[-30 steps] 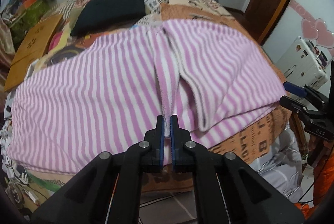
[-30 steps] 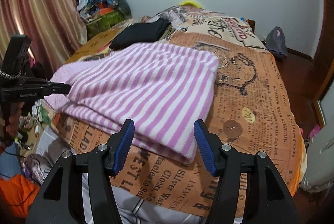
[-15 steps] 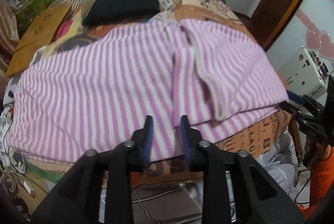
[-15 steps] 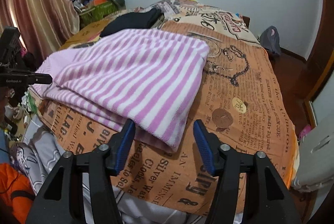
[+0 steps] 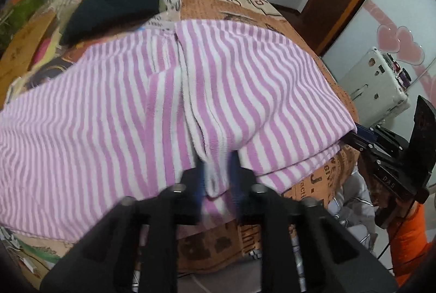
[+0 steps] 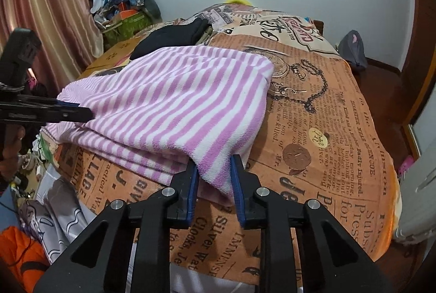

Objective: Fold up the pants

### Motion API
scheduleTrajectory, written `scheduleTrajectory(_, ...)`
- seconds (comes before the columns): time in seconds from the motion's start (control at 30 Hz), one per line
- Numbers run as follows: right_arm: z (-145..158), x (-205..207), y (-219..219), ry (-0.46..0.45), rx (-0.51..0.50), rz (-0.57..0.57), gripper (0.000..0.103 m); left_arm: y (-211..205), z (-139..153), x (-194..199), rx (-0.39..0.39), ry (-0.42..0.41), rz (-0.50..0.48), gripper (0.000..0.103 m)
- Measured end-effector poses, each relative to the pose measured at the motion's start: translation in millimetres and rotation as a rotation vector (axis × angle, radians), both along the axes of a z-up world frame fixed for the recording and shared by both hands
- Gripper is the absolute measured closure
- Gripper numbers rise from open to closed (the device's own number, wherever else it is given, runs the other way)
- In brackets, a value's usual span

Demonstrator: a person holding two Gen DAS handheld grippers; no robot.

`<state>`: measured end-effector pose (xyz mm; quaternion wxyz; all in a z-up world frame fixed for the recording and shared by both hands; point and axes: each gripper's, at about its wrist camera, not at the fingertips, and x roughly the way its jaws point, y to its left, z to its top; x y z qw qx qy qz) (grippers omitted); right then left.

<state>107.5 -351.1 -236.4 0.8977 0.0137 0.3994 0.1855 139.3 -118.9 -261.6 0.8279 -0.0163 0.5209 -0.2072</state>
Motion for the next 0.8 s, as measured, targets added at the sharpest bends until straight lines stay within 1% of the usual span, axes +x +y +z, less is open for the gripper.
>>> scheduleTrajectory(0.13, 2, -2, 0, -0.015, -0.008, -0.005, 0.084, 0, 8, -8, 0.0, -0.023, -0.021, 0.098)
scheduleTrajectory(0.23, 2, -3, -2, -0.012, -0.008, -0.01, 0.085, 2, 14, -18, -0.005, -0.026, -0.048, 0.098)
scheduleTrajectory(0.3, 2, -4, -4, -0.008, -0.009, -0.011, 0.085, 2, 12, -21, 0.016, -0.019, -0.052, 0.098)
scheduleTrajectory(0.37, 1, -4, -5, 0.0, -0.01, -0.005, 0.085, 5, 6, -19, 0.028, -0.004, -0.043, 0.098)
scheduleTrajectory(0.43, 0, -3, -4, 0.019, -0.013, 0.014, 0.085, 9, 2, -15, 0.016, 0.02, -0.029, 0.093)
scheduleTrajectory(0.47, -1, -3, -4, 0.028, -0.02, 0.021, 0.085, 12, 2, -13, -0.001, 0.028, -0.024, 0.092)
scheduleTrajectory(0.53, 1, -5, -6, 0.04, -0.028, 0.03, 0.084, 16, 6, -11, 0.0, 0.023, -0.018, 0.091)
scheduleTrajectory(0.6, 3, -7, -11, 0.052, -0.029, 0.03, 0.078, 22, 14, -10, 0.013, -0.002, -0.001, 0.088)
scheduleTrajectory(0.63, 4, -8, -13, 0.052, -0.031, 0.025, 0.076, 27, 19, -8, 0.01, -0.011, 0.01, 0.084)
scheduleTrajectory(0.7, 7, -8, -20, 0.044, -0.047, 0.0, 0.066, 38, 27, 0, 0.003, -0.03, 0.038, 0.081)
scheduleTrajectory(0.8, 10, -2, -29, 0.043, -0.036, -0.022, 0.064, 46, 33, 19, 0.022, -0.056, 0.074, 0.077)
